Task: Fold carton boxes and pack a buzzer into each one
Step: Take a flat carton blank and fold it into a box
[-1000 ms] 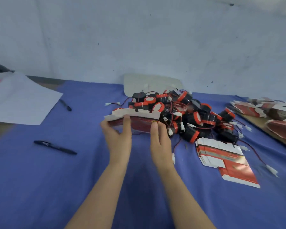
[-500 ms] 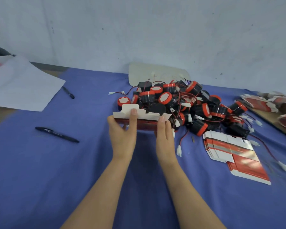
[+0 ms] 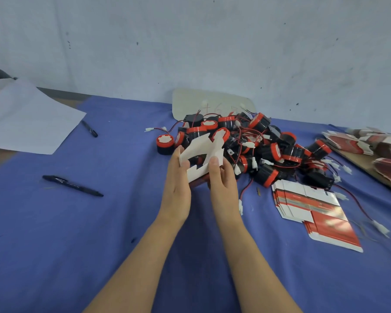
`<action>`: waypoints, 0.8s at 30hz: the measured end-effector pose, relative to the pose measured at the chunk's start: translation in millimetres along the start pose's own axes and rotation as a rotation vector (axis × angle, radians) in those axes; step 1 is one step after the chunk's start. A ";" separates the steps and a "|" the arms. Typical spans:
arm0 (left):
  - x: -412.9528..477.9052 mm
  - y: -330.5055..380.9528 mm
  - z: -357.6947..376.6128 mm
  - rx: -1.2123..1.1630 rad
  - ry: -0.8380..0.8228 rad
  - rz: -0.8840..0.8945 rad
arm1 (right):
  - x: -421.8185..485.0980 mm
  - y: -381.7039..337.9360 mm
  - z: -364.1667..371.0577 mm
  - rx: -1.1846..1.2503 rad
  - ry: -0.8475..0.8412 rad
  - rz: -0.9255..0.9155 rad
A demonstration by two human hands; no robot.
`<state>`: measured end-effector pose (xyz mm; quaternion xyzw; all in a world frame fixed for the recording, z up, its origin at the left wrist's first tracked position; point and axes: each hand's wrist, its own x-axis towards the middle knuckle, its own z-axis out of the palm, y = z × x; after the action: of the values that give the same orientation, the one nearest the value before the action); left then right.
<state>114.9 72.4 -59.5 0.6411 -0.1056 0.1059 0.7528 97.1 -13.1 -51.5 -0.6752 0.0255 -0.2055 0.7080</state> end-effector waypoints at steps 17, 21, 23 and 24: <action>-9.1 3.0 2.7 0.142 -0.077 0.085 | 5.5 5.8 -11.0 -0.300 0.051 -0.056; -9.9 -0.2 3.9 0.255 -0.056 0.090 | 7.3 7.8 -11.3 -0.323 0.024 -0.128; -9.2 -1.4 2.7 0.298 -0.041 0.121 | 7.7 9.3 -11.3 -0.341 0.016 -0.156; -8.6 -1.7 1.8 0.300 -0.034 0.120 | 7.5 10.0 -11.5 -0.368 0.005 -0.165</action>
<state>107.1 70.2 -63.4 0.7406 -0.1393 0.1546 0.6389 102.9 -26.4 -60.3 -0.7925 0.0088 -0.2565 0.5532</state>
